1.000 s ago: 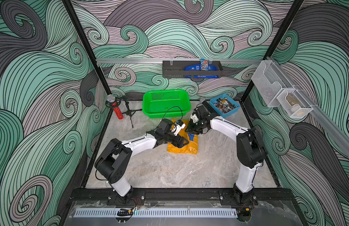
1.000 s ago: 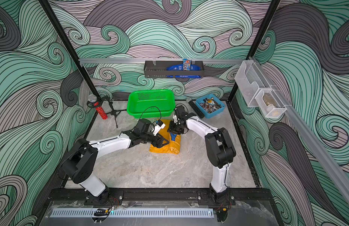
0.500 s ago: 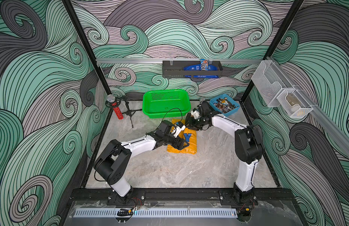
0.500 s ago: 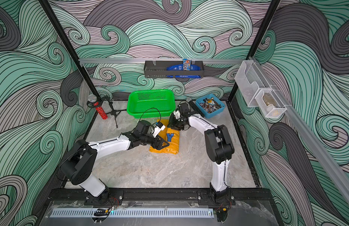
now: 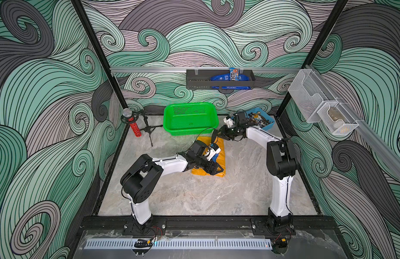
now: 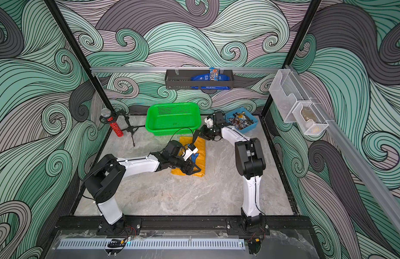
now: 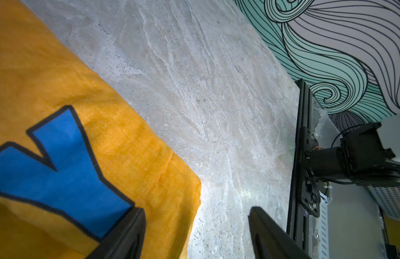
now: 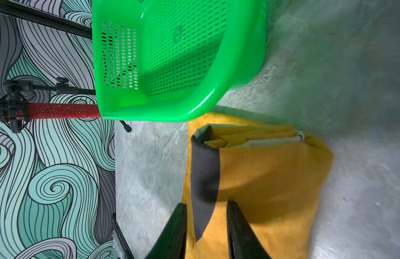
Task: Roll up the pillowcase
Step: Roll the pillowcase at the center of the board.
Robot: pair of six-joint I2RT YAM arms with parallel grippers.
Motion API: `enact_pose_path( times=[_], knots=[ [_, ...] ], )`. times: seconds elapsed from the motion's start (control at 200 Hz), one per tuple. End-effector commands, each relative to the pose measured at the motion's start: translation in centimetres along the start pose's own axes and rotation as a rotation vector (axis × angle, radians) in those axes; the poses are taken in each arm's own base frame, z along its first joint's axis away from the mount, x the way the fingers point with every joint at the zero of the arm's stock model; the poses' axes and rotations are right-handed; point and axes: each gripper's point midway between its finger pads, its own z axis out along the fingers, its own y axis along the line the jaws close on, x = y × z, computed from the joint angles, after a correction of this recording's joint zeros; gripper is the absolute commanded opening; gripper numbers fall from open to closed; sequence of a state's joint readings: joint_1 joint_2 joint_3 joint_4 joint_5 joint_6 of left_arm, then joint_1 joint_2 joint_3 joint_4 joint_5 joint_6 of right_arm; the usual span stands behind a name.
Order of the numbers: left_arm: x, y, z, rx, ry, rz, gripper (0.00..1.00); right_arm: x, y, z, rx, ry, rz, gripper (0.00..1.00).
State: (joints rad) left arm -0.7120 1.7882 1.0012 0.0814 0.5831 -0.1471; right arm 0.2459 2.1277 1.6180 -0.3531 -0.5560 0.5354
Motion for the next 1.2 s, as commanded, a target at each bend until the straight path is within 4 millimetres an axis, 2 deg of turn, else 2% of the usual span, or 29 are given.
enact_pose_path(
  times=[0.0, 0.215, 0.35, 0.425, 0.555, 0.665, 0.76, 0.845, 0.945, 1.001, 1.091, 1.196],
  knots=[
    [0.4, 0.7, 0.3, -0.023, 0.024, 0.028, 0.76, -0.9, 0.7, 1.2, -0.054, -0.004, -0.025, 0.32],
    [2.6, 1.8, 0.6, -0.065, 0.075, 0.013, 0.75, -1.0, -2.4, 4.0, 0.023, -0.016, -0.035, 0.31],
    [3.8, 2.4, 0.6, -0.086, 0.102, 0.009, 0.75, 0.3, -4.7, 5.6, 0.098, 0.003, -0.038, 0.3],
    [4.4, 2.7, 0.7, -0.089, 0.117, 0.002, 0.75, 0.7, -4.9, 5.9, 0.112, 0.008, -0.044, 0.3],
    [3.8, 2.5, 0.1, -0.079, 0.103, -0.003, 0.75, -0.3, -3.5, 4.5, 0.105, -0.029, -0.078, 0.3],
    [2.0, 1.5, -0.9, -0.056, 0.079, 0.005, 0.75, -1.4, -1.3, 1.8, 0.078, -0.078, -0.116, 0.33],
    [-0.3, 0.5, -1.9, -0.037, 0.045, 0.022, 0.76, -1.3, 0.1, -0.8, 0.066, -0.111, -0.143, 0.38],
    [-2.3, 0.2, -2.6, -0.043, 0.003, 0.04, 0.76, 0.0, 0.4, -2.8, 0.069, -0.118, -0.142, 0.43],
    [-4.0, 1.1, -2.8, -0.079, -0.029, 0.047, 0.76, 3.1, 0.0, -4.4, 0.074, -0.094, -0.114, 0.47],
    [-4.7, 2.2, -2.6, -0.118, -0.043, 0.049, 0.76, 5.0, -0.2, -5.1, 0.061, -0.072, -0.088, 0.48],
    [-5.7, 5.1, -2.1, -0.236, -0.06, 0.012, 0.75, 8.2, -0.6, -5.8, 0.026, -0.042, -0.042, 0.51],
    [-6.8, 7.9, -1.5, -0.346, -0.073, -0.029, 0.73, 11.3, -1.6, -5.9, 0.001, -0.001, 0.007, 0.53]
  ],
)
